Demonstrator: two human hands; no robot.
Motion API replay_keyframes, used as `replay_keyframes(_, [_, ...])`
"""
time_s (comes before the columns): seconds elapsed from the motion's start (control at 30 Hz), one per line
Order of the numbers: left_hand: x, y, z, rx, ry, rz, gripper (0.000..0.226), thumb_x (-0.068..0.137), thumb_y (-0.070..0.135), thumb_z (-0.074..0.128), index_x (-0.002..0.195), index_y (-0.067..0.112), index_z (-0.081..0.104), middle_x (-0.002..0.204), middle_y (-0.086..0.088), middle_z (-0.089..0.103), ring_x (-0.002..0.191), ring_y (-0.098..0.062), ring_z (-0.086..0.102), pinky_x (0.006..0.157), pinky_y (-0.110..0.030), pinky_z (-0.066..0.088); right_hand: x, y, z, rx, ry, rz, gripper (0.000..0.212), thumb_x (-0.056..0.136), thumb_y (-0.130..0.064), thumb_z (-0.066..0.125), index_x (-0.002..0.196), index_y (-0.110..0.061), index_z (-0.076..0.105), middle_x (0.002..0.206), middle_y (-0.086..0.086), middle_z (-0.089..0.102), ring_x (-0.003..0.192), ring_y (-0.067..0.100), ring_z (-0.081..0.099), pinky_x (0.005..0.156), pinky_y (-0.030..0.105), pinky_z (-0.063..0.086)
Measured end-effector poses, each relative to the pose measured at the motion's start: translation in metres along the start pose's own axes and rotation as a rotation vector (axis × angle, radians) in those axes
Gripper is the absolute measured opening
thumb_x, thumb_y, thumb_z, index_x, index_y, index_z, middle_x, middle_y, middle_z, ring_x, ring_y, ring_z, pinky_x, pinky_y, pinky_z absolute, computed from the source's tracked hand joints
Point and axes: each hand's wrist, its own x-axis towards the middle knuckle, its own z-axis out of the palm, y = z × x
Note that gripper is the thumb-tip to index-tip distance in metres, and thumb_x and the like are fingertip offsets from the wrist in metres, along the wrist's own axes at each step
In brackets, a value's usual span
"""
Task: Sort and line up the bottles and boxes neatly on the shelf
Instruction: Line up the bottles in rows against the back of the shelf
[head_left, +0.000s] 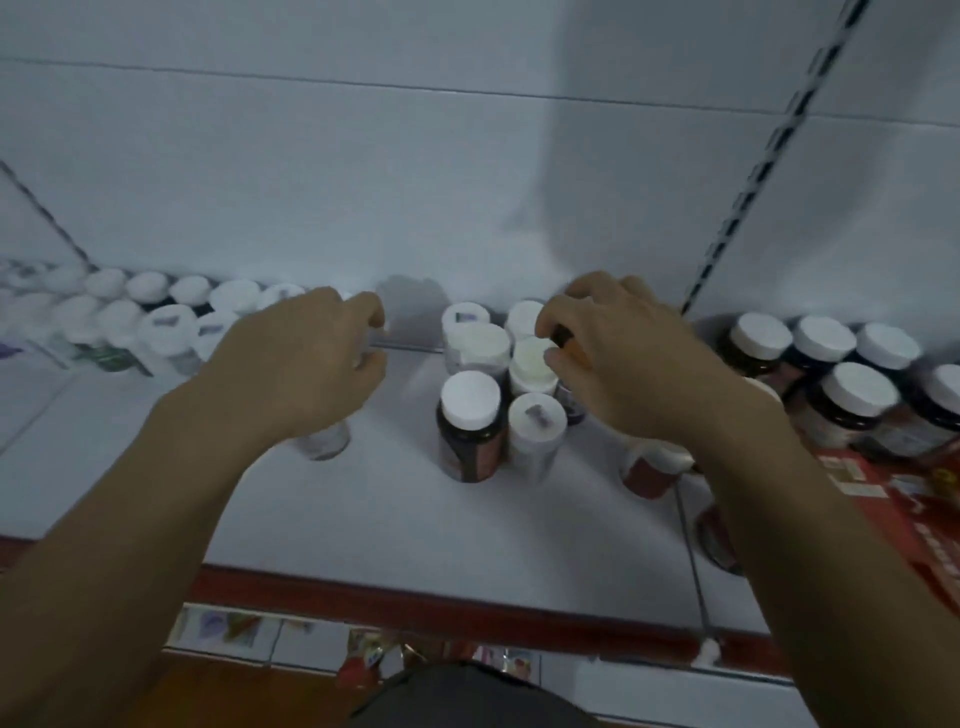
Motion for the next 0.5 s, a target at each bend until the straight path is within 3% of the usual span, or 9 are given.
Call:
replay_keyframes(0.17, [-0.012, -0.032, 0.019, 0.043, -0.254, 0.056, 0.064, 0.083, 0.057, 0.072, 0.137, 0.038, 0.045, 0.129, 0.010, 0.050, 0.114, -0.016, 0.053, 0.073, -0.031, 0.044, 0.043, -0.037, 0.001, 0.007, 0.026, -0.018, 0.026, 0.103, -0.035, 0.048, 0.125, -0.024, 0.056, 0.118, 0.005, 0.059, 0.108, 0.030, 0.049, 0.089, 0.044, 0.045])
replay_keyframes(0.37, [-0.013, -0.066, 0.037, 0.008, -0.239, 0.242, 0.066, 0.081, 0.029, 0.081, 0.136, 0.040, 0.046, 0.126, 0.012, 0.039, 0.107, -0.012, 0.042, 0.076, -0.033, 0.048, 0.108, -0.073, 0.025, -0.176, -0.186, 0.115, 0.039, 0.100, -0.048, 0.049, 0.128, -0.022, 0.053, 0.123, 0.009, 0.060, 0.115, 0.035, 0.050, 0.098, 0.051, 0.034])
replay_keyframes(0.5, [-0.013, -0.092, 0.049, -0.104, -0.197, 0.382, 0.063, 0.080, 0.015, 0.081, 0.134, 0.035, 0.055, 0.128, 0.010, 0.046, 0.110, -0.015, 0.048, 0.084, -0.038, 0.050, 0.136, -0.091, 0.050, -0.410, -0.206, 0.181, 0.025, 0.092, -0.037, 0.064, 0.109, -0.019, 0.059, 0.099, 0.005, 0.058, 0.094, 0.029, 0.052, 0.085, 0.044, 0.033])
